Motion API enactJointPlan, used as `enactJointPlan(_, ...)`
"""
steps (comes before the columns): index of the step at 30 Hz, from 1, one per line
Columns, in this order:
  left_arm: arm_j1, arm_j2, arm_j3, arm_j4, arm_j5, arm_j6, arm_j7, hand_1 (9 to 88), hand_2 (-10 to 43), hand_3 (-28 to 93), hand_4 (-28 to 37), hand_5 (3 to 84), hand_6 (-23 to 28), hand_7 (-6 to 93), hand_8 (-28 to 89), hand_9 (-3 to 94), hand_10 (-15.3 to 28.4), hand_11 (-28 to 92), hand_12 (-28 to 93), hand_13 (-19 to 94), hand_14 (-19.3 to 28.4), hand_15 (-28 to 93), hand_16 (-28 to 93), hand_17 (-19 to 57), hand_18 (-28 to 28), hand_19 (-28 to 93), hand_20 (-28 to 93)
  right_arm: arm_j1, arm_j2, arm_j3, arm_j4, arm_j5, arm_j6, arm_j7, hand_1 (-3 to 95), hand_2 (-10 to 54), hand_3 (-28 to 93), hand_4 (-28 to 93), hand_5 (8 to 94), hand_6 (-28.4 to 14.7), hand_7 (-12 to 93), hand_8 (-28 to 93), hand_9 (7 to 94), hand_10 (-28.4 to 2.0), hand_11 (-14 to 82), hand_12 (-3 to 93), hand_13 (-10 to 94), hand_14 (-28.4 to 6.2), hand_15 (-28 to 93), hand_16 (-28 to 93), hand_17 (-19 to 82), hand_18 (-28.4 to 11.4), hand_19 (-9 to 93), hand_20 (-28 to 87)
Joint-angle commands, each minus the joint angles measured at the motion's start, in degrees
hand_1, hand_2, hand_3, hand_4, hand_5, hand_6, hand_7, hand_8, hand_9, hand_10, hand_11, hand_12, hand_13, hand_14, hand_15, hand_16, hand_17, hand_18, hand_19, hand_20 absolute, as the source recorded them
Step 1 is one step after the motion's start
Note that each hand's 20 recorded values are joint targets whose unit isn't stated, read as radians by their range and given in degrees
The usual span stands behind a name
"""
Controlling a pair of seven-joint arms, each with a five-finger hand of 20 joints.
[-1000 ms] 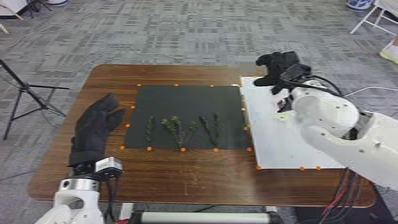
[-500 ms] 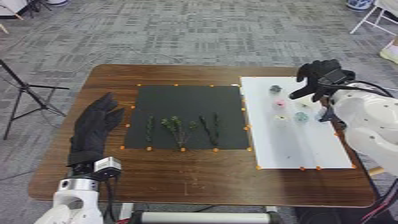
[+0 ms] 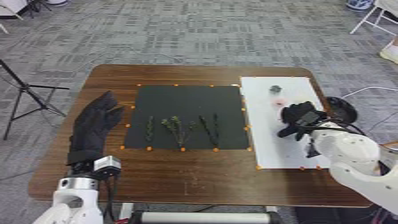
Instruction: Arrange flowers
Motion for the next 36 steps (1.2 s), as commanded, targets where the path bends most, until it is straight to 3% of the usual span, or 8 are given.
enactJointPlan(1, 0.31, 0.14, -0.14, -0.31, -0.24, 0.01, 0.79, 29.6, -3.9, 70, -22.9, 31.3, 1.8, 25.7, -11, 26.0, 11.9, 30, 20, 24, 14.2, 39, 5, -8.1, 19.8, 41, 18, 7.33, -1.1, -3.95, 1.03, -4.41, 3.98, 5.13, 37.6, -9.5, 62, -28, 56.8, -0.8, 29, -12, 61.9, -10.7, 33.4, 27.2, 54, -10.6, 80, 34, 22, -21.5, 75, 52)
enactJointPlan(10, 0.0, 0.13, 0.08, -0.13, -0.24, -0.11, 0.66, 29.6, -4.0, 70, -23.0, 31.3, 1.9, 25.6, -11, 26.0, 11.8, 30, 20, 24, 14.2, 39, 5, -8.1, 19.8, 41, 18, 7.82, -2.38, -4.62, 2.18, -3.42, 3.97, 5.24, 31.4, -9.5, 70, -28, 57.1, -0.9, 35, -12, 60.2, -11.6, 43.4, 32.7, 56, -10.4, 80, 35, 23, -21.2, 76, 51)
enactJointPlan(30, 0.5, 0.15, -0.18, -0.33, -0.27, -0.02, 0.62, 29.6, -3.8, 70, -22.8, 31.3, 1.8, 25.8, -11, 26.0, 11.8, 30, 20, 24, 14.3, 39, 5, -8.1, 19.8, 41, 18, 4.59, -4.7, -3.42, 2.83, -1.2, 1.95, 5.19, 28.3, -9.5, 64, -28, 58.5, -1.5, 33, -12, 61.5, -12.0, 41.5, 31.7, 57, -10.9, 79, 35, 23, -21.4, 76, 52)
enactJointPlan(36, 0.36, 0.13, -0.09, -0.33, -0.25, 0.05, 0.6, 29.6, -3.7, 70, -22.9, 31.3, 1.8, 25.7, -11, 26.0, 11.9, 30, 20, 24, 14.2, 39, 5, -8.1, 19.9, 41, 18, 6.97, -6.41, -6.88, 5.2, -1.33, 2.61, 6.01, 24.6, -9.5, 69, -28, 58.6, -1.6, 32, -12, 61.7, -12.0, 40.8, 31.6, 57, -10.6, 79, 35, 24, -21.6, 76, 51)
